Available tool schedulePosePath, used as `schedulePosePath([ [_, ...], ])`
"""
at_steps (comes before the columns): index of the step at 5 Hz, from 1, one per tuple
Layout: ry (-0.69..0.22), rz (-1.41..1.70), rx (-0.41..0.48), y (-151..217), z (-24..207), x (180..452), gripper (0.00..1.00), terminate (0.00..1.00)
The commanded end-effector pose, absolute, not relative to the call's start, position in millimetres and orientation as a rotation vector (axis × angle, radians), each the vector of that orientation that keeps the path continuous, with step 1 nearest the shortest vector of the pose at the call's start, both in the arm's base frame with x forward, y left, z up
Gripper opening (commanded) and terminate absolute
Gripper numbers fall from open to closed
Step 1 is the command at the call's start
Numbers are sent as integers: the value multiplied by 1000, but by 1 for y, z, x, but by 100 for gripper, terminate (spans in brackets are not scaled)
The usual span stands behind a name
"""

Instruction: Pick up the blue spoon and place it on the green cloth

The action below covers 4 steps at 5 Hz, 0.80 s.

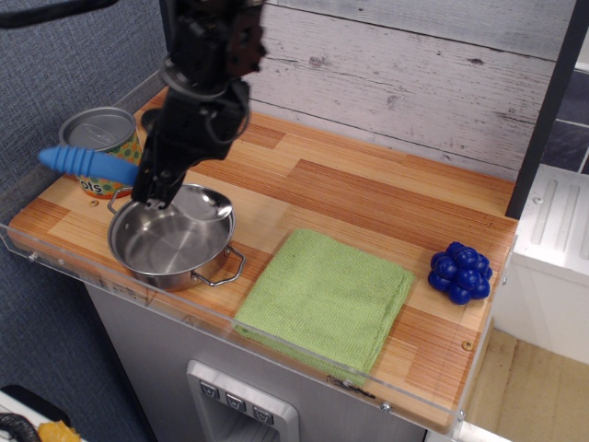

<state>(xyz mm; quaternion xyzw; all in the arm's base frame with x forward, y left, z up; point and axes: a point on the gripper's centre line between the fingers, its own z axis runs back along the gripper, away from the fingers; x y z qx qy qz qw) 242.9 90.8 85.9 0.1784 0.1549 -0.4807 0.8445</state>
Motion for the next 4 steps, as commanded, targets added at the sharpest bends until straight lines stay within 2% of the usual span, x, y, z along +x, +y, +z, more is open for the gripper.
schedulePosePath([
  [1,166,-866,247,52,106,248,0,0],
  [2,50,-778,94,23,102,239,0,0],
  [4,-157,-816,-2,-9,96,240,0,0],
])
